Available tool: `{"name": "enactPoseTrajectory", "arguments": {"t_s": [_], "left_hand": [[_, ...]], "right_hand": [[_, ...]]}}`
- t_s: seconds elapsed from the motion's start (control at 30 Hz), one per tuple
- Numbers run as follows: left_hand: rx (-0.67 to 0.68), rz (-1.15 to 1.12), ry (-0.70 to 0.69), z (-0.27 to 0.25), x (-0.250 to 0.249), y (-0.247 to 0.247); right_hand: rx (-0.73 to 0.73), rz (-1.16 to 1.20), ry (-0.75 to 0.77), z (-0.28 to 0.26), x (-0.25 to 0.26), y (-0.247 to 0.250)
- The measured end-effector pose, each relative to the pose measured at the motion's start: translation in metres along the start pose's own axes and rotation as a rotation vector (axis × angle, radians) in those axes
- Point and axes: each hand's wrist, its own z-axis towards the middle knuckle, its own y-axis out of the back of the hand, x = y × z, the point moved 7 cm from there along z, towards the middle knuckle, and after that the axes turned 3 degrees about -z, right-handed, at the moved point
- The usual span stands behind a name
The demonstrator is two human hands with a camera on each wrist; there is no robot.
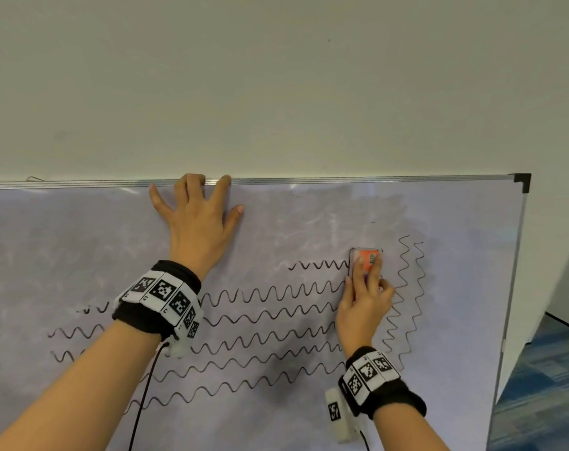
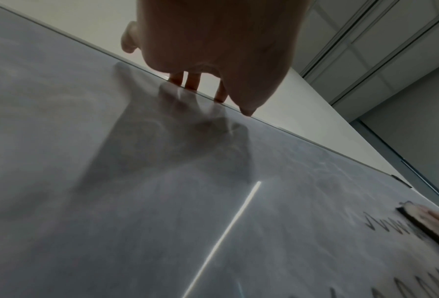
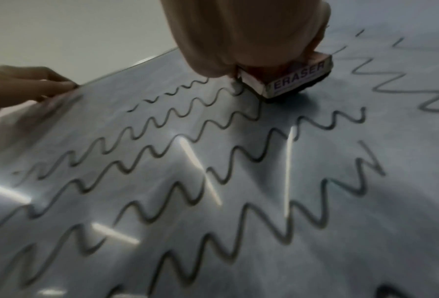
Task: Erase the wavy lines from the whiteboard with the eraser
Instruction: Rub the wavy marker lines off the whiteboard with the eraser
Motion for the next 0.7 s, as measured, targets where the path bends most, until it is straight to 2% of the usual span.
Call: {"name": "enactPoseTrajectory", "arguments": {"t_s": [0.07,0.17,0.23,0.3,0.4,0.47,0.53,0.63,0.7], "left_hand": [[-0.002,0.002,-0.003,0.0,0.001,0.0],[0.002,0.006,-0.007,-0.001,0.002,0.001],[0.006,0.002,0.0,-0.001,0.002,0.001],[0.009,-0.004,0.006,0.0,0.001,0.0],[0.003,-0.009,0.01,0.0,0.001,-0.001],[-0.001,-0.01,0.003,-0.001,0.001,0.0],[0.002,-0.006,-0.007,-0.001,0.003,0.0],[0.006,-0.006,-0.01,-0.002,0.003,0.001],[0.006,-0.008,-0.008,-0.001,0.001,0.0]], "right_hand": [[-0.013,0.01,-0.041,0.002,-0.016,0.002],[-0.059,0.053,-0.3,0.016,-0.049,0.004],[-0.063,0.053,-0.392,0.017,-0.049,0.002],[-0.062,0.054,-0.354,0.008,-0.033,0.001],[-0.022,0.076,-0.175,-0.021,-0.008,-0.002],[-0.006,0.057,-0.104,-0.028,-0.012,-0.001],[-0.022,0.042,-0.186,-0.018,-0.033,0.001],[-0.05,0.043,-0.421,-0.003,-0.058,0.002],[-0.062,0.034,-0.431,-0.004,-0.048,0.002]]}}
